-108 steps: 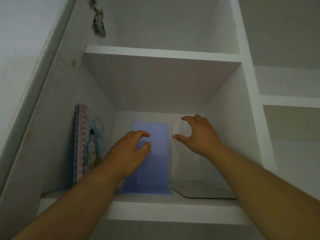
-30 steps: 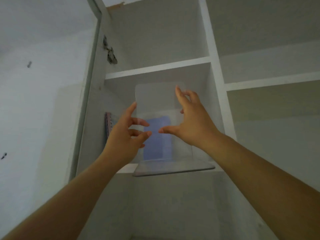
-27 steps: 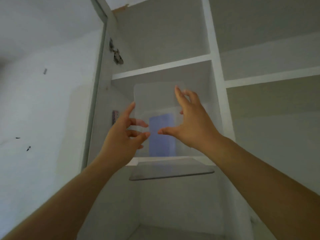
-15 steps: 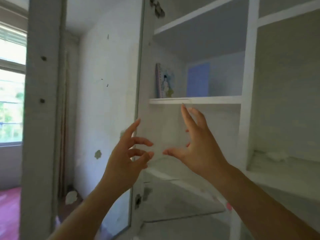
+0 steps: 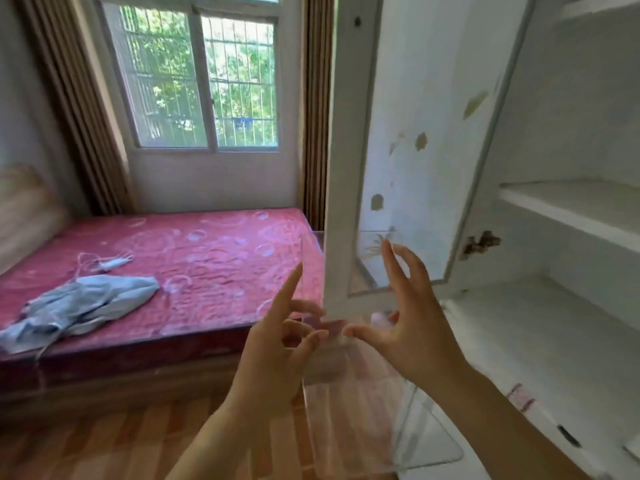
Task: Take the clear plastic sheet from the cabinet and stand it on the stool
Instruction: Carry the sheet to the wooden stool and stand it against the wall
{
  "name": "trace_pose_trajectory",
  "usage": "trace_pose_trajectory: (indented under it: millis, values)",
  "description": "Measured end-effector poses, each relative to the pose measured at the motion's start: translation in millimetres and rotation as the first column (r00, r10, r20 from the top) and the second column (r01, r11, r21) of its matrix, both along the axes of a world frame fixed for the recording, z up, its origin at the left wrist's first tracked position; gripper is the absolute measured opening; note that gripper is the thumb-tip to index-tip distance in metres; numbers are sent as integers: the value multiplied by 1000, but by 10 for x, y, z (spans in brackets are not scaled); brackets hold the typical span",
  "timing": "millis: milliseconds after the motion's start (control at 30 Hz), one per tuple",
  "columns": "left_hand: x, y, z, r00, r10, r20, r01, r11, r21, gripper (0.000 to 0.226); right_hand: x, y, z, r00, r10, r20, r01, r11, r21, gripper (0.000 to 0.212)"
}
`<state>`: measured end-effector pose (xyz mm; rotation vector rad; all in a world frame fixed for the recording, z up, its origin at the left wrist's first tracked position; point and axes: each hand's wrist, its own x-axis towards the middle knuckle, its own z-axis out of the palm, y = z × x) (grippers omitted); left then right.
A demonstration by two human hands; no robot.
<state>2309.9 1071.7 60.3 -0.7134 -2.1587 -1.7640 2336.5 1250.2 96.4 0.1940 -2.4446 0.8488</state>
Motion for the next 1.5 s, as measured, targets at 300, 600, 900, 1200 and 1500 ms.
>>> trace_pose_trajectory:
  millis: [300, 600, 900, 1200, 1500]
  values:
    - [363, -1900, -480, 927, 370, 53, -370, 929, -16, 89, -413, -1878, -547, 920, 387, 56, -387, 922, -20, 109]
    - [896, -4045, -574, 708, 684, 176, -700, 712, 50, 78, -504, -4280, -780, 663, 748, 40, -719, 650, -246, 96]
    - [1330, -5477, -688, 460, 848, 264, -877, 480, -15, 77, -548, -6140, -1063, 429, 887, 171, -860, 459, -224, 102]
    - [483, -6451, -1027, 397, 864, 309, -892, 442, -93, 79, -1450, -7138, -1446, 376, 896, 238, -865, 431, -256, 104]
    - [-1310, -7815, -989, 359, 900, 248, -901, 403, -159, 82, -3198, -8569, -1452, 393, 891, 226, -842, 448, -301, 101]
